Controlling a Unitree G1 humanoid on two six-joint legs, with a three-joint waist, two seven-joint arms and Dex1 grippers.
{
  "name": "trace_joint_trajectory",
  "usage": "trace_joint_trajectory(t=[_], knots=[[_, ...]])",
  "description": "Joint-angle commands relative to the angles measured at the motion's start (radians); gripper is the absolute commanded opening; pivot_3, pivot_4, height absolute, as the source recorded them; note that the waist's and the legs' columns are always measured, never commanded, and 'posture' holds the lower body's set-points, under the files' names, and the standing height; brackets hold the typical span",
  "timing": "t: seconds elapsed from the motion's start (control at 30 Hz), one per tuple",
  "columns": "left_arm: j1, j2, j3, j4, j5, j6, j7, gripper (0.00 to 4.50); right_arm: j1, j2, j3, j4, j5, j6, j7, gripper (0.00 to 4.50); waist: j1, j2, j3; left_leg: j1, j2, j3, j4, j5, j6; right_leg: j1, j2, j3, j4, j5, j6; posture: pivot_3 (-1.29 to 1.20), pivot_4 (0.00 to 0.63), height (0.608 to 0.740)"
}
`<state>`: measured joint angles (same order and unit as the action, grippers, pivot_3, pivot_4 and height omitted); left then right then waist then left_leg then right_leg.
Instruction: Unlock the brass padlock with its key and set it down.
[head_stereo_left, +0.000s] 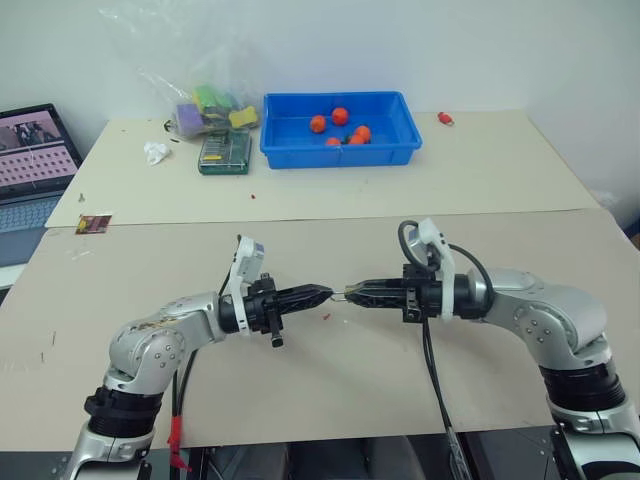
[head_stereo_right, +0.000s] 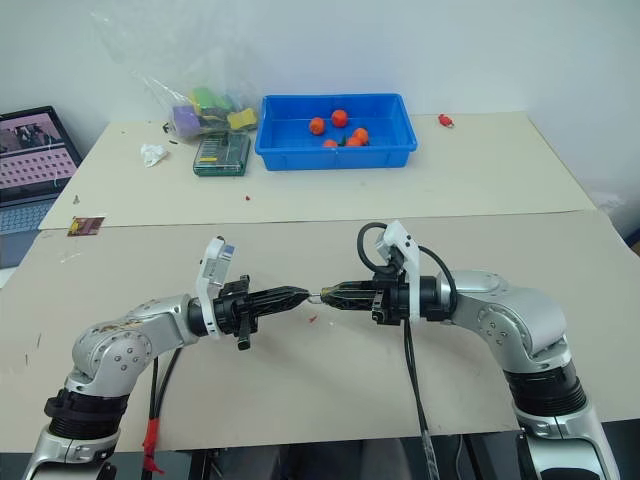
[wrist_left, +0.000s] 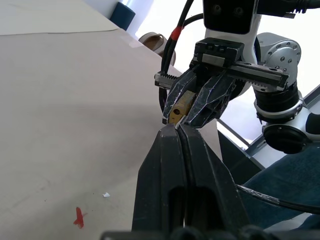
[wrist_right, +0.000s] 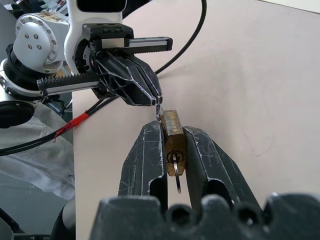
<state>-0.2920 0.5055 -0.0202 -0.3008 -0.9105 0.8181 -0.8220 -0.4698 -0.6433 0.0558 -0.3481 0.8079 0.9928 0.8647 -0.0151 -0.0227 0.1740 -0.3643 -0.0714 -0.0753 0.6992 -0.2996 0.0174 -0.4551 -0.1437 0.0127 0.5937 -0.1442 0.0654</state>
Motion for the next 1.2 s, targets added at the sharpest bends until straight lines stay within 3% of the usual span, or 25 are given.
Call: trace_joint_trajectory(t=[0.03, 1.2], knots=[[0.016, -0.004, -0.010, -0.045, 0.008, -0.009, -0.009, 0.07, -0.023, -0.004, -0.033, -0.021, 0.014, -0.020, 0.007, 0.21, 0.000, 0.000, 0.000, 0.000, 0.000, 0.000, 0.000, 0.000, 0.000, 0.000, 0.000, 0.000, 0.000, 0.000, 0.000, 0.00, 0.150, 0.740], [-0.002, -0.056, -0.009, -0.007, 0.073, -0.032, 0.006, 0.07, -0.003, -0.011, -0.035, -0.111, 0.093, 0.012, -0.004, 0.21, 0.002, 0.000, 0.000, 0.000, 0.000, 0.000, 0.000, 0.000, 0.000, 0.000, 0.000, 0.000, 0.000, 0.000, 0.000, 0.00, 0.150, 0.740]])
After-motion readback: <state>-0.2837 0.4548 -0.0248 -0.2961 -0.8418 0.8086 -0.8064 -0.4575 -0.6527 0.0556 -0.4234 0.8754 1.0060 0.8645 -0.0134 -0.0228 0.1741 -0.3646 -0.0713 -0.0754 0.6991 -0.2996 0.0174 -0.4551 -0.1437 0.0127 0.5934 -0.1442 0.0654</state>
